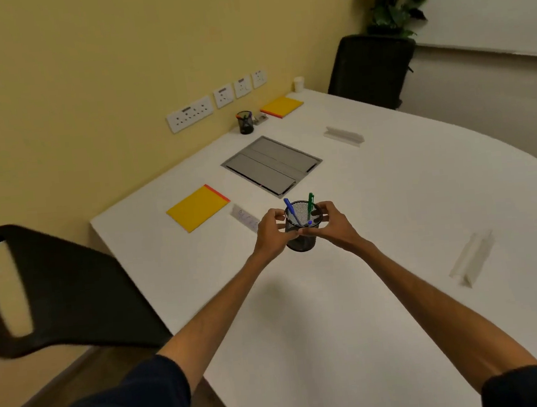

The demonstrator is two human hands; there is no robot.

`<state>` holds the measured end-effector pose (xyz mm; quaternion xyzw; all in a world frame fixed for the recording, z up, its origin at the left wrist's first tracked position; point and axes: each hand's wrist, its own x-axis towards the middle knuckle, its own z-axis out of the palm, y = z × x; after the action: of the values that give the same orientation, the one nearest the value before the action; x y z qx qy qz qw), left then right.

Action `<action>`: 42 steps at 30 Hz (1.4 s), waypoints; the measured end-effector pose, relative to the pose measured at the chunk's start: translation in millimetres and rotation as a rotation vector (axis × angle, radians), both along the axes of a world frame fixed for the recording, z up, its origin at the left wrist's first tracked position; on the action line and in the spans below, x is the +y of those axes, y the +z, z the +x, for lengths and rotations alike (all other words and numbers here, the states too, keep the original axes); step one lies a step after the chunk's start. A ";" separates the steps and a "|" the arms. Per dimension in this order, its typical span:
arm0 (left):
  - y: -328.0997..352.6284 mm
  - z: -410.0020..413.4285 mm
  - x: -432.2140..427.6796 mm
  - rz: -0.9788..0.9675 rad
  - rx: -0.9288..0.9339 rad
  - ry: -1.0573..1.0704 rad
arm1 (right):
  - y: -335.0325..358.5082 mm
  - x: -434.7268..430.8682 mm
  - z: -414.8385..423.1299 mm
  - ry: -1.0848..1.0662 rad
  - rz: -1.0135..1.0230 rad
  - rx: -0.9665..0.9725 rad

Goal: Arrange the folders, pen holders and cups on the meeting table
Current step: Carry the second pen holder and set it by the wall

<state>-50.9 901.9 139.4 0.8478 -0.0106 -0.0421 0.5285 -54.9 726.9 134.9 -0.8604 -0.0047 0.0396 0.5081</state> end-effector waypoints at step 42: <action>103.6 -66.7 534.5 -0.129 -0.384 0.418 | 107.3 553.6 -9.3 0.253 0.168 -0.400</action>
<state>-117.6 1436.4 243.0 0.7887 0.0617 0.2296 0.5670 -64.2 1280.6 242.2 -0.7985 -0.2162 -0.0686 0.5577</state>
